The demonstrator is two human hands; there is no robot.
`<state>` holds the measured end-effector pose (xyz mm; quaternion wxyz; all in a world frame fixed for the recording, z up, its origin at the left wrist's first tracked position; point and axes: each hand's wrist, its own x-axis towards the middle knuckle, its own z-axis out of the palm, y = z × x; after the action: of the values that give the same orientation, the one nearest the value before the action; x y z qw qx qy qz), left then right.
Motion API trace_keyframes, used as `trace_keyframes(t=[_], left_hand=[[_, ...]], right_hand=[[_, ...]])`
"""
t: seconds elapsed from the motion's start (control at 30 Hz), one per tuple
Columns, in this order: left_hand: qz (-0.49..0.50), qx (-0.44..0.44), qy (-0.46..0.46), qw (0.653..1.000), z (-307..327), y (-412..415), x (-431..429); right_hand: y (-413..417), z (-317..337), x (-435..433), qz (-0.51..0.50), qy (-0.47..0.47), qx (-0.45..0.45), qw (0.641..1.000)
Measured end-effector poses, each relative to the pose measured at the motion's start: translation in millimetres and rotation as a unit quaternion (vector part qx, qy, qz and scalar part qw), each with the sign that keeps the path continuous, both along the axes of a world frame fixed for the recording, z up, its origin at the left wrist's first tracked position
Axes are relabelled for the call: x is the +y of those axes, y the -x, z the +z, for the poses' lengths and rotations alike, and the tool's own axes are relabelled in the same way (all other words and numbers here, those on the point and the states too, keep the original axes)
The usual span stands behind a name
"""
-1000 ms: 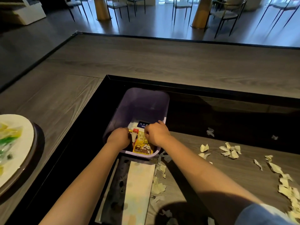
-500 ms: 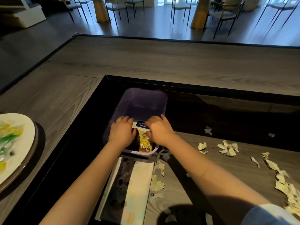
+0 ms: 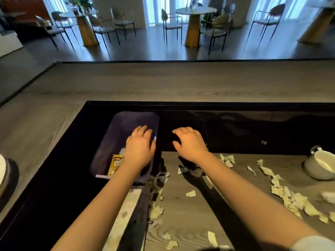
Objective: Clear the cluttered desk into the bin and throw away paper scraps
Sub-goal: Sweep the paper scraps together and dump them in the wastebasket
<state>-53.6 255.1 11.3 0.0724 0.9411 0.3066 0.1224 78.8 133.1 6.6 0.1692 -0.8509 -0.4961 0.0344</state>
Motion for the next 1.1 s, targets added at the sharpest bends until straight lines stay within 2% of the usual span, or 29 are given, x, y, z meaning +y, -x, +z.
trace_keyframes(t=[0.5, 0.73, 1.1], left_hand=[[-0.165, 0.028, 0.013, 0.986, 3.2, -91.9, -119.0], [-0.178, 0.058, 0.025, 0.982, -11.7, -112.8, -171.8], [-0.141, 0.165, 0.084, 0.972, -63.2, -118.2, -247.2]], right_hand=[[-49.7, 10.1, -161.1, -0.177, 0.007, 0.003, 0.984], [-65.4, -6.1, -221.0, -0.214, 0.016, 0.018, 0.977], [-97.7, -71.2, -314.3, -0.218, 0.083, 0.071, 0.970]])
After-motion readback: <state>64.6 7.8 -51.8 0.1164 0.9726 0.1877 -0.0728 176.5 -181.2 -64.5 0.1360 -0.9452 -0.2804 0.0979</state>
